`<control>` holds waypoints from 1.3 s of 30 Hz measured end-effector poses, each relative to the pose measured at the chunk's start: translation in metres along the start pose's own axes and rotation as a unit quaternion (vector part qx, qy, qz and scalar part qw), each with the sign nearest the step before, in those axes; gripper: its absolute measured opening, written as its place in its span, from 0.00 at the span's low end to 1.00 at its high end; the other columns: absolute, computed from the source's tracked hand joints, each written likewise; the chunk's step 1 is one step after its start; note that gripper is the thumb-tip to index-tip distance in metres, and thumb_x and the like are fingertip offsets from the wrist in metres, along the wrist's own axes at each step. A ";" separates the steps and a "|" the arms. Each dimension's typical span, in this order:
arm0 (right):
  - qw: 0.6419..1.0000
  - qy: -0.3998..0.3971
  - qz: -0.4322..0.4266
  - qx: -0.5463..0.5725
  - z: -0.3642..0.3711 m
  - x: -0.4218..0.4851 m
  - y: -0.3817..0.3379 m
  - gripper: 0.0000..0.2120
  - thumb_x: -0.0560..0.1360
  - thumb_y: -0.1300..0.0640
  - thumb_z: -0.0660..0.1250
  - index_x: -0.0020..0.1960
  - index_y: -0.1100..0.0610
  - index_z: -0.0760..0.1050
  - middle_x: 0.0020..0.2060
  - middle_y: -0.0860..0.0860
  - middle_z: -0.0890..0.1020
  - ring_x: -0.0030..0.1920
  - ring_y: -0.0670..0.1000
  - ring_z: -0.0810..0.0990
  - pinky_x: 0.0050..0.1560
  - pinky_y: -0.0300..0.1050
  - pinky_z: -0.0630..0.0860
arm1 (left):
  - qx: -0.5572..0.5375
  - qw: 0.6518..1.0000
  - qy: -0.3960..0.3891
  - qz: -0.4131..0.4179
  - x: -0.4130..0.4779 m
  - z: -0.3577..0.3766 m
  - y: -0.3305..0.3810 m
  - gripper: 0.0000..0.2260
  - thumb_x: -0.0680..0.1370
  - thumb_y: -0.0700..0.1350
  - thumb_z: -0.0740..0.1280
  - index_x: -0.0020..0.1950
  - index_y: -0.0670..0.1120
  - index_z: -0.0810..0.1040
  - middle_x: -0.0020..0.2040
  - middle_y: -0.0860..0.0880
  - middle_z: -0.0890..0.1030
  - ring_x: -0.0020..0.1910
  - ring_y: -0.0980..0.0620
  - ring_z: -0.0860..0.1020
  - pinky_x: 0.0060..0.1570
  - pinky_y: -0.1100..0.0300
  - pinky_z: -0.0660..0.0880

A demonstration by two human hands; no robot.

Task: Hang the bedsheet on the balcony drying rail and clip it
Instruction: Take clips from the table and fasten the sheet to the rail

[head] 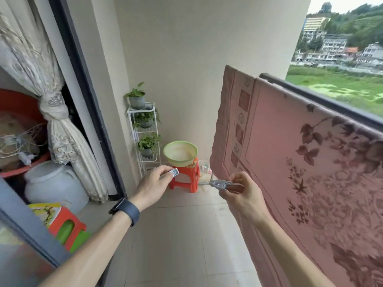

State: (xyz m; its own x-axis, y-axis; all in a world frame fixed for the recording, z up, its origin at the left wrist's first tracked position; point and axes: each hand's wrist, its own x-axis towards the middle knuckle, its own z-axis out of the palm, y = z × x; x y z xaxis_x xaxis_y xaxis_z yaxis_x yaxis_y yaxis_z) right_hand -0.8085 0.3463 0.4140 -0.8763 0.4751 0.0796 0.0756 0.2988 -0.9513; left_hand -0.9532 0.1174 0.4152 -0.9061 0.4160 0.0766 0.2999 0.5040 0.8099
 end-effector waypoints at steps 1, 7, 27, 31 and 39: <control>1.000 0.001 -0.002 -0.003 0.004 0.020 0.000 0.13 0.69 0.66 0.74 0.46 0.54 0.74 0.39 0.46 0.84 0.32 0.36 0.80 0.30 0.31 0.73 | 0.005 1.000 0.009 0.017 0.020 -0.004 -0.006 0.07 0.81 0.51 0.63 0.58 0.55 0.77 0.55 0.55 0.79 0.55 0.56 0.76 0.54 0.59 0.71; 0.999 0.031 0.013 -0.014 0.057 0.173 0.017 0.16 0.70 0.64 0.75 0.49 0.49 0.73 0.43 0.45 0.87 0.42 0.54 0.85 0.38 0.50 0.78 | -0.041 0.998 -0.039 0.030 0.186 -0.015 -0.056 0.11 0.79 0.55 0.67 0.60 0.55 0.78 0.56 0.59 0.80 0.57 0.59 0.77 0.60 0.57 0.74; 0.985 0.151 0.080 0.024 0.099 0.573 0.056 0.11 0.73 0.61 0.76 0.52 0.53 0.79 0.48 0.48 0.86 0.51 0.47 0.85 0.53 0.41 0.78 | -0.151 0.965 -0.214 0.032 0.672 0.065 -0.081 0.07 0.76 0.46 0.71 0.53 0.54 0.78 0.48 0.54 0.82 0.42 0.57 0.80 0.40 0.66 0.73; 0.986 0.142 0.080 0.042 0.089 0.666 0.060 0.13 0.77 0.64 0.68 0.60 0.53 0.77 0.52 0.54 0.83 0.52 0.54 0.85 0.59 0.53 0.81 | -0.194 0.958 -0.213 -0.006 0.761 0.078 -0.057 0.13 0.69 0.52 0.64 0.51 0.48 0.75 0.44 0.49 0.79 0.38 0.51 0.80 0.41 0.56 0.70; 0.982 0.186 0.029 -0.013 0.071 0.813 -0.009 0.07 0.70 0.48 0.59 0.45 0.49 0.72 0.32 0.43 0.71 0.34 0.46 0.70 0.39 0.49 0.73 | -0.216 0.952 -0.207 0.061 0.926 0.097 -0.013 0.12 0.72 0.49 0.72 0.38 0.46 0.70 0.31 0.54 0.70 0.29 0.53 0.69 0.33 0.62 0.69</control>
State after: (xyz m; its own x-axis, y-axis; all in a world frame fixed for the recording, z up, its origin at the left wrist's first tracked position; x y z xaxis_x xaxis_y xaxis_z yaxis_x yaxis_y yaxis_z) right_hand -1.5556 0.6715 0.4661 -0.6356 0.7606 0.1326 0.1373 0.2803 -0.9500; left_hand -1.7672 0.5698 0.4194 -0.6498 0.7597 0.0226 0.1640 0.1112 0.9802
